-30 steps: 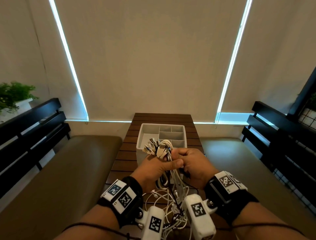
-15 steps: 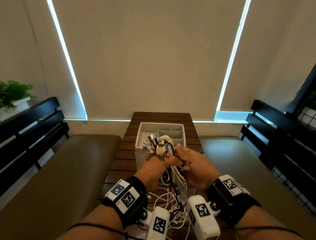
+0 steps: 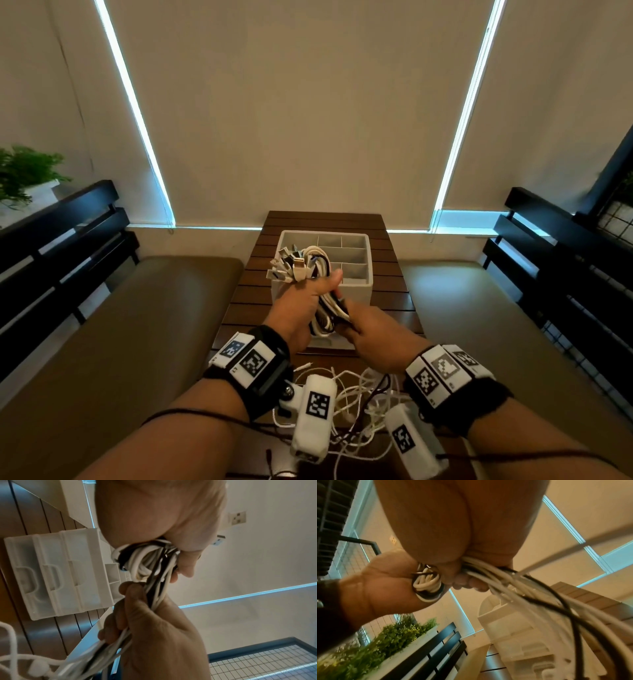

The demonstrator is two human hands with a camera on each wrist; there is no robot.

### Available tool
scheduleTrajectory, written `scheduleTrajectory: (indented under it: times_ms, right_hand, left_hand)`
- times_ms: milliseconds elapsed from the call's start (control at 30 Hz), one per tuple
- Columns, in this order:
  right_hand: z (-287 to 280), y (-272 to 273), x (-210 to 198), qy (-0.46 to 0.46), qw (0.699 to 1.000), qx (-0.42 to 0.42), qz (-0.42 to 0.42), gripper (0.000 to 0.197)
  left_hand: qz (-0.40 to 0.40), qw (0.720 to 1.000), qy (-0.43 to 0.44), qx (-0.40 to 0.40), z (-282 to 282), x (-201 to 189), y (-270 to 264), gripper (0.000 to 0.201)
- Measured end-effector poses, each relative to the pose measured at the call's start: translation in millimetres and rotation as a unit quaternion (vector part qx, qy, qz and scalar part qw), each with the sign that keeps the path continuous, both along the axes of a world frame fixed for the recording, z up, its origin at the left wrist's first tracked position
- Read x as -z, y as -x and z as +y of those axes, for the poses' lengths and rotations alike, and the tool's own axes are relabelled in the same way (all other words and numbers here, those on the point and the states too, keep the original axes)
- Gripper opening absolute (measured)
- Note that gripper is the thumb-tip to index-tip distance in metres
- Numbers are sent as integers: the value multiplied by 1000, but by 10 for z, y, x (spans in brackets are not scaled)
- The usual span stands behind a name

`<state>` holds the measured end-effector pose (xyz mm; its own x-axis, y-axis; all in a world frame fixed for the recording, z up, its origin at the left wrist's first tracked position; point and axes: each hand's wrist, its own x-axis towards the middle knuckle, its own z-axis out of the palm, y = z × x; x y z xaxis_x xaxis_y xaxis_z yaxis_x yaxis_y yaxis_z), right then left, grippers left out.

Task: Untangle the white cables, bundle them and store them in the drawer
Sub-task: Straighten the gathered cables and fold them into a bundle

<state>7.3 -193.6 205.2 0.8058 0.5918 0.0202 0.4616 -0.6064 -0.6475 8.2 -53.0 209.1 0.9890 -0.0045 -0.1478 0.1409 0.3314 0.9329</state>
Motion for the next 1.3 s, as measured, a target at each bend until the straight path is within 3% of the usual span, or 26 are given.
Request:
scheduleTrajectory:
  times_ms: [167,333,400,500,633,733,867,967,1133,1300]
  right_hand:
    - [32,-117,131,49,997,14,-59,24]
    - [10,-124,18,81,996,1,-32,23]
    - [21,-86,-43,55,998,-23,-15,29]
    - [45,29,-161,1,998,-45,39,46]
    - [68,84,-252,-4,995,-43,85,28]
    - [82,67,-293,3,992,-23,125,13]
    - [145,34,-308,27,990,-2,142,23]
    - [177,23,-283,14,991,-3,132,16]
    - [126,38,-231,-24,980,2,196,5]
    - [190,41,-175,-124,944,15,305,40]
  left_hand:
    - [-12,999,12,-39,-27,31,-11,22]
    - [7,998,63,9,-18,70,13,29]
    - [6,996,91,-11,-46,61,22,26]
    - [10,994,88,-58,-94,14,10,38]
    - [24,991,91,-90,-104,0,2,48]
    - [30,996,63,-58,-84,39,22,50]
    - [21,1000,14,6,-107,59,73,49]
    - [25,999,1,32,-70,13,90,65]
    - [28,996,-51,74,13,-31,129,63]
    - [12,993,-69,99,-51,-32,186,43]
